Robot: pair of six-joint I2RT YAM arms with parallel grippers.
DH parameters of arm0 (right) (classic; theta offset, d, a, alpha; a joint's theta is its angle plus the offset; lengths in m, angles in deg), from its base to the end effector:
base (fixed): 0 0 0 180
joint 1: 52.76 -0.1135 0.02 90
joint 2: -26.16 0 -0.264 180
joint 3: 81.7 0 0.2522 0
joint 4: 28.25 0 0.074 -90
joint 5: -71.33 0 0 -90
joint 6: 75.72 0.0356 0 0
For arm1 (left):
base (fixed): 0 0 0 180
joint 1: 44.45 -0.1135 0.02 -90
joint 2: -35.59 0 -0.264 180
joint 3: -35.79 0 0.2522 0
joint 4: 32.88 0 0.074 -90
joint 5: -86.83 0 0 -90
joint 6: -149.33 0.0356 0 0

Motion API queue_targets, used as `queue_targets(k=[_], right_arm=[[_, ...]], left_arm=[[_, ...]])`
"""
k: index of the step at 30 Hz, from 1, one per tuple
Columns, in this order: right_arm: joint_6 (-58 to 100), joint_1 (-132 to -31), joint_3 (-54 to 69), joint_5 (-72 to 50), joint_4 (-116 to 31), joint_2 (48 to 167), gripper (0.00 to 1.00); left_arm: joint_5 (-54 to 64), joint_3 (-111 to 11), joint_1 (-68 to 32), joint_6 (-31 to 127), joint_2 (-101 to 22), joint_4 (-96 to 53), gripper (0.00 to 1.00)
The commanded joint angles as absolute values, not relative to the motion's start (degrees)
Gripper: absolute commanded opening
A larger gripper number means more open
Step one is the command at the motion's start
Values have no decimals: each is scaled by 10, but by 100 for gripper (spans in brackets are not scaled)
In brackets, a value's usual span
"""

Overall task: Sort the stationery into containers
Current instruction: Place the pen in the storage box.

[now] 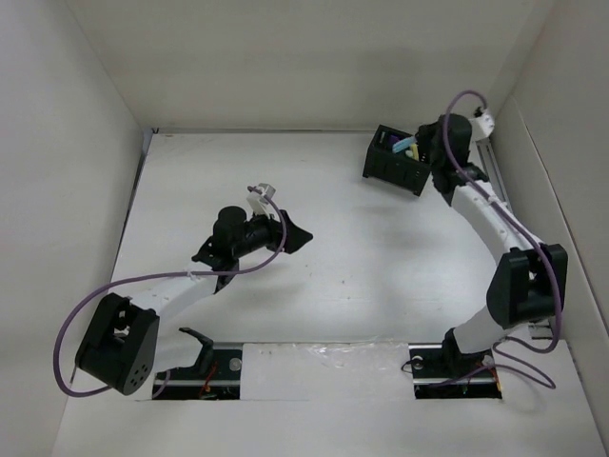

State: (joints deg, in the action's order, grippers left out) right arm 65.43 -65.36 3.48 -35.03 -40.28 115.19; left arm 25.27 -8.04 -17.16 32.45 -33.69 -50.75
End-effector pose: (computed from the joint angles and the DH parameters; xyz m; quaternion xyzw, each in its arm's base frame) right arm 0.3644 0.0712 0.3309 0.3417 0.7173 0.2186 0.5665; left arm 0.2221 -0.1337 0.2382 0.1644 0.7287 -0.4553 0.4845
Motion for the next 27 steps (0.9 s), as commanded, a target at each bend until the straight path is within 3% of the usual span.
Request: queue_targets(k=[1, 10, 22, 24, 27], right_arm=[[639, -603, 110, -520, -426, 1182, 0], [558, -567, 310, -598, -529, 1327, 0], [483, -621, 315, -708, -507, 1398, 2], [478, -636, 320, -713, -507, 1403, 7], [478, -650, 320, -725, -507, 1409, 41]], left_arm=[[262, -73, -169, 326, -323, -532, 69], [265, -68, -169, 321, -302, -532, 69], [239, -68, -169, 316, -272, -515, 69], [217, -68, -169, 316, -266, -506, 69], [217, -68, -169, 316, -261, -499, 69]])
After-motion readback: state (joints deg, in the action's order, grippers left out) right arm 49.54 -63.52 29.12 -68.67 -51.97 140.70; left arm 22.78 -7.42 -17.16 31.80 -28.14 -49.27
